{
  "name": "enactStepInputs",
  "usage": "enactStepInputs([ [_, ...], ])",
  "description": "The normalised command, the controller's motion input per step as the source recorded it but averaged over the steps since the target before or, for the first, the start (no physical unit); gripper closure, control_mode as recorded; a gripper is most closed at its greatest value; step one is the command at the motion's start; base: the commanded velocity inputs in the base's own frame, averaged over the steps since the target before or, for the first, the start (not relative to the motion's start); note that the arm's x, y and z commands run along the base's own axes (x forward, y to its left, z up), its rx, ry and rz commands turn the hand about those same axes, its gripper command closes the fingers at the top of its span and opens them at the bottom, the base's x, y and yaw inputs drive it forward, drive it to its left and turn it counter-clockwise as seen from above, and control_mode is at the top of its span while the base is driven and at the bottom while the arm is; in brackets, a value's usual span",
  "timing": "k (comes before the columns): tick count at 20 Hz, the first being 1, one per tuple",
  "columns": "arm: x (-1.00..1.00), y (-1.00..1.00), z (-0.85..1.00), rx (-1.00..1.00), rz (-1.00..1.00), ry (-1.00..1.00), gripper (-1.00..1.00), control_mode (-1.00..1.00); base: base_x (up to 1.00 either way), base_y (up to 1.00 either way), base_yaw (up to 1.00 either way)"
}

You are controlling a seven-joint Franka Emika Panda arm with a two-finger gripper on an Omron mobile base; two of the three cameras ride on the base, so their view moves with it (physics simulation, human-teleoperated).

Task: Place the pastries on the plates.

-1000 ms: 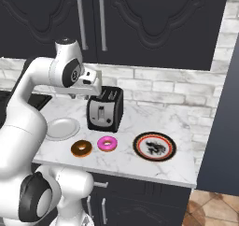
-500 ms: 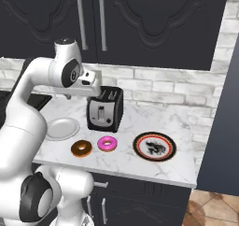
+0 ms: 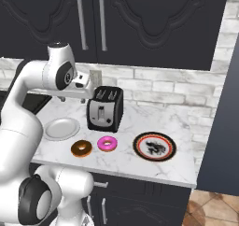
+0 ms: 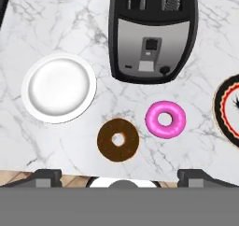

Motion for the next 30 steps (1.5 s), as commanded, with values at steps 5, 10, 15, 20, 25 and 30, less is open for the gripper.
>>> enactStepInputs([
  [5, 0.00, 0.20, -0.07, -0.03, 0.00, 0.00, -1.00, -1.00, 0.00, 0.00, 0.00],
  [10, -0.01, 0.05, -0.38, -0.01, 0.00, 0.00, -1.00, -1.00, 0.00, 0.00, 0.00],
  [15, -0.03, 0.01, -0.61, 0.00, 0.00, 0.00, -1.00, -1.00, 0.00, 0.00, 0.00],
  [20, -0.02, 0.01, -0.66, 0.00, 0.00, 0.00, -1.00, -1.00, 0.00, 0.00, 0.00],
  [25, 0.00, 0.08, -0.76, 0.00, 0.00, 0.00, -1.00, -1.00, 0.00, 0.00, 0.00],
  [30, 0.00, 0.02, -0.71, 0.00, 0.00, 0.00, -1.00, -1.00, 0.00, 0.00, 0.00],
])
